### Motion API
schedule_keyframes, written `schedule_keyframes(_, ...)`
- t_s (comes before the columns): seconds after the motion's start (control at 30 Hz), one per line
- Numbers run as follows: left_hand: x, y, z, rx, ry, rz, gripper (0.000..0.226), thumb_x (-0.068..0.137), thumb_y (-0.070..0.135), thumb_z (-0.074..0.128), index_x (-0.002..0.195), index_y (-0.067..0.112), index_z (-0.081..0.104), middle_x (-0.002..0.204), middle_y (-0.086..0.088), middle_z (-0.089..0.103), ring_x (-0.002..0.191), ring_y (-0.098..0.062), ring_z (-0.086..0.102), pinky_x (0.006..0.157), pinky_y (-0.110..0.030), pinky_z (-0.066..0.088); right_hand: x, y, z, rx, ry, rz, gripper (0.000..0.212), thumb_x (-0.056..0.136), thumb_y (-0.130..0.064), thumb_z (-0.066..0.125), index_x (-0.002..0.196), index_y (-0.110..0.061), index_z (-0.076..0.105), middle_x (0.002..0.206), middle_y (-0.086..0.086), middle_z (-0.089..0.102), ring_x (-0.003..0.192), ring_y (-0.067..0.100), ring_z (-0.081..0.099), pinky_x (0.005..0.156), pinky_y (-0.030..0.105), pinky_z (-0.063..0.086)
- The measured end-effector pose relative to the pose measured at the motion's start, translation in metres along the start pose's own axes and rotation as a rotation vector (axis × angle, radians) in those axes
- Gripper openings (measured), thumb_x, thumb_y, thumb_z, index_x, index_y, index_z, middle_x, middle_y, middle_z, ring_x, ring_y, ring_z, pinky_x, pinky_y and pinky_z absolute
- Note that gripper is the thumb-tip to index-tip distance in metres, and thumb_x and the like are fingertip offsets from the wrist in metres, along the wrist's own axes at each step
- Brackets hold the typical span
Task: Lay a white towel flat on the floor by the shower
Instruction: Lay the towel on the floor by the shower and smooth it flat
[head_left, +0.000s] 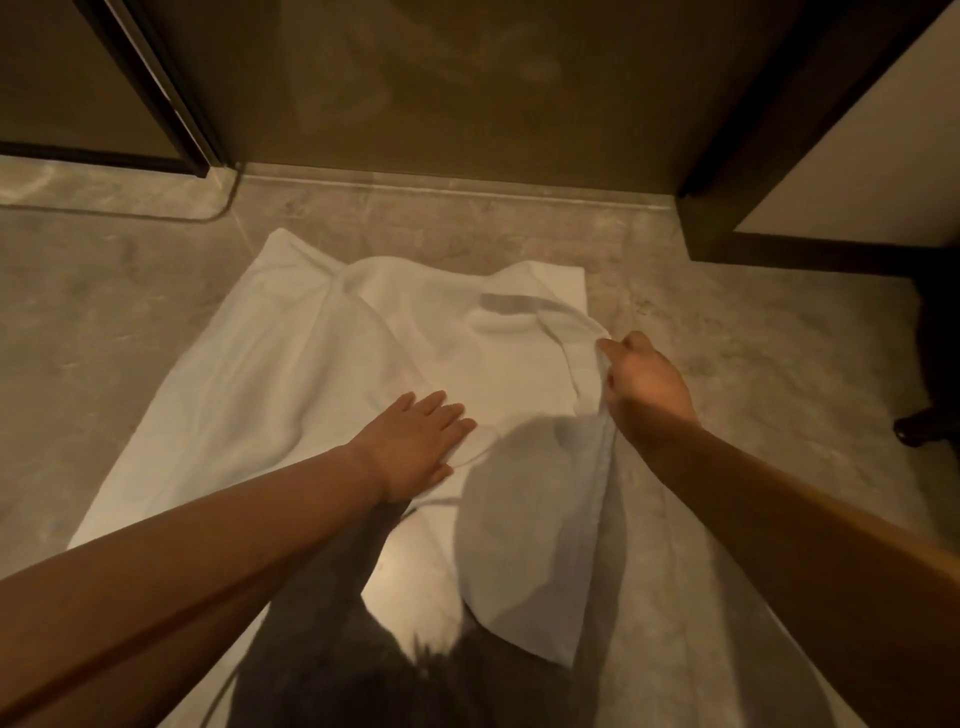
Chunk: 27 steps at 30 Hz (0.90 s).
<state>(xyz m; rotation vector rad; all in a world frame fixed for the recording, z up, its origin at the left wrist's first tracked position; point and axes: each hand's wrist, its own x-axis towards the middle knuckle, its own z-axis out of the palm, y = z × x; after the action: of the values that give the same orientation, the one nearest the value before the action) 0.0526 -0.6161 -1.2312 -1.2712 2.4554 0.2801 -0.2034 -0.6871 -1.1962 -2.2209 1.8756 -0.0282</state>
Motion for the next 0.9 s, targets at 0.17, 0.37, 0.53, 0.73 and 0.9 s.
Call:
schedule_keyframes(0.17, -0.001, 0.001, 0.001, -0.007, 0.009, 0.006, 0.061, 0.096, 0.044, 0.039, 0.148, 0.021, 0.017, 0.156, -0.003, 0.022, 0.142, -0.025, 0.016, 0.109, -0.038, 0.022, -0.004, 0.011, 0.002, -0.051, -0.082, 0.098, 0.026, 0.092, -0.008, 0.044, 0.118, -0.009, 0.05, 0.114, 0.016, 0.048, 0.093, 0.031, 0.052, 0.075, 0.035, 0.044)
schedule_keyframes(0.37, -0.003, 0.002, 0.004, -0.005, 0.009, 0.024, 0.061, 0.097, 0.046, 0.037, 0.148, 0.023, 0.015, 0.156, -0.002, 0.02, 0.143, -0.024, 0.015, 0.109, -0.038, 0.021, -0.008, 0.007, 0.004, -0.118, -0.01, 0.087, 0.02, 0.09, -0.012, 0.049, 0.109, -0.011, 0.055, 0.109, 0.007, 0.048, 0.091, 0.022, 0.048, 0.073, 0.032, 0.045)
schedule_keyframes(0.53, -0.008, -0.001, 0.006, -0.067, -0.009, 0.04, 0.062, 0.096, 0.051, 0.035, 0.15, 0.028, 0.014, 0.16, -0.008, 0.006, 0.145, -0.024, 0.009, 0.111, -0.037, 0.017, 0.0, -0.02, 0.003, -0.148, 0.138, -0.222, 0.03, 0.092, -0.012, 0.049, 0.12, -0.011, 0.059, 0.134, 0.012, 0.045, 0.113, 0.03, 0.045, 0.091, 0.04, 0.038)
schedule_keyframes(0.73, -0.007, -0.003, 0.009, -0.046, -0.04, 0.062, 0.063, 0.097, 0.054, 0.029, 0.151, 0.03, 0.006, 0.16, -0.009, 0.005, 0.146, -0.025, 0.004, 0.112, -0.038, 0.015, 0.004, -0.057, 0.012, -0.36, 0.17, -0.418, 0.052, 0.076, 0.009, 0.059, 0.127, 0.003, 0.052, 0.139, 0.014, 0.049, 0.103, 0.03, 0.055, 0.082, 0.037, 0.041)
schedule_keyframes(0.9, -0.004, -0.002, 0.01, -0.031, -0.016, 0.061, 0.063, 0.096, 0.054, 0.032, 0.15, 0.03, 0.01, 0.159, -0.009, 0.012, 0.145, -0.025, 0.011, 0.11, -0.037, 0.02, 0.024, -0.055, 0.01, -0.252, 0.192, -0.265, 0.051, 0.089, 0.0, 0.044, 0.139, -0.003, 0.038, 0.146, 0.012, 0.036, 0.122, 0.03, 0.039, 0.098, 0.038, 0.03)
